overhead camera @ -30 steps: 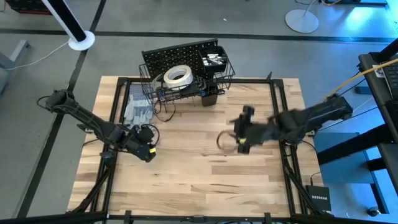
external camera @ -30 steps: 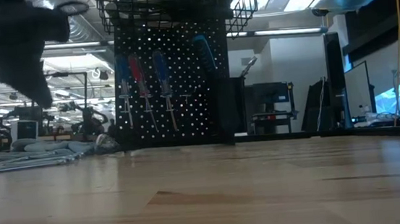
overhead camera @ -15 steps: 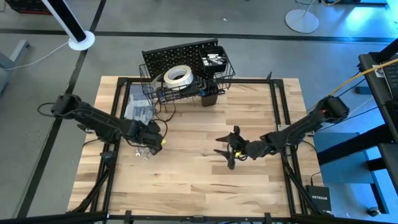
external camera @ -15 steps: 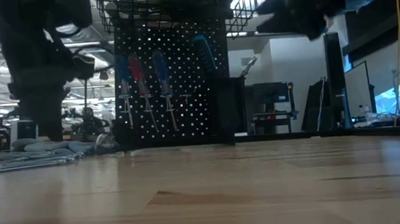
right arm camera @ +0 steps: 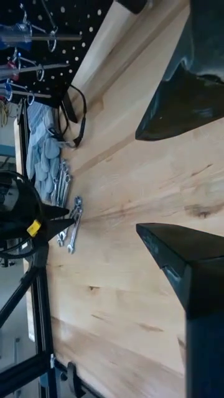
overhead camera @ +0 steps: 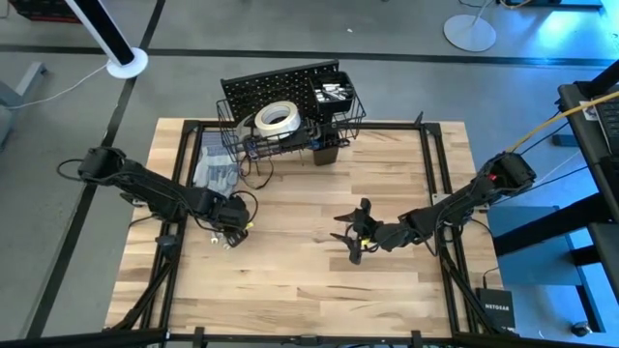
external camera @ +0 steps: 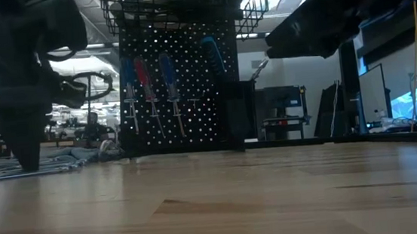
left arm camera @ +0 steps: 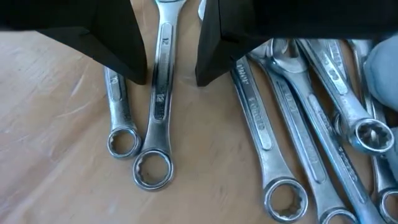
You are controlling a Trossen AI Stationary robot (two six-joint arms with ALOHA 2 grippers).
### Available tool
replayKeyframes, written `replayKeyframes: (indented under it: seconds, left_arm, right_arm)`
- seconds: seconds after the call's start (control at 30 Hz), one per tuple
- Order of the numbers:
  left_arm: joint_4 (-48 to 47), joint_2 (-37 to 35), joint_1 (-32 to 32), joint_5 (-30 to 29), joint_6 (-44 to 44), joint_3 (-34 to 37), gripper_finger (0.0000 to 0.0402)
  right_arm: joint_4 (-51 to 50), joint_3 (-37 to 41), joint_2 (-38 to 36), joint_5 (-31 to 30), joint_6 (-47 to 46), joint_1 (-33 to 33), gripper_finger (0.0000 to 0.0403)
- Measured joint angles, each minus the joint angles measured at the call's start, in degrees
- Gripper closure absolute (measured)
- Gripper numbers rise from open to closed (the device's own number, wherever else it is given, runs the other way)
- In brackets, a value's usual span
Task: Hang tools onto peg board
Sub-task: Hang the wrench on the pegboard
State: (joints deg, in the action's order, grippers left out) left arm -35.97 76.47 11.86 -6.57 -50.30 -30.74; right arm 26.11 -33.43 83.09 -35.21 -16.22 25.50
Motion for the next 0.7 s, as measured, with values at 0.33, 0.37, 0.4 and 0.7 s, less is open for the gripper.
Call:
replayKeyframes:
  seconds: [0.33, 0.37, 0.4, 0.7]
  left_arm:
    - [1.89, -0.13, 0.51, -2.35, 5.78, 1.79, 0.0352]
    - [2.04, -0.13, 0.61, -2.80, 6.01, 1.83, 0.0365]
    - [2.12, -0.13, 0.65, -3.16, 6.13, 1.84, 0.0378]
    - [3.05, -0.22, 2.79, -6.10, 6.80, 1.10, 0.0396]
  right_arm:
    - [-0.11, -0.02, 0.00, -0.39, 0.16, 0.00, 0.0171]
    - [-0.11, 0.00, 0.00, -0.39, 0.16, 0.00, 0.0171]
    - [-0.13, -0.01, 0.00, -0.39, 0.16, 0.00, 0.0171]
    - [-0.07, -0.01, 0.00, -0.39, 0.16, 0.00, 0.0171]
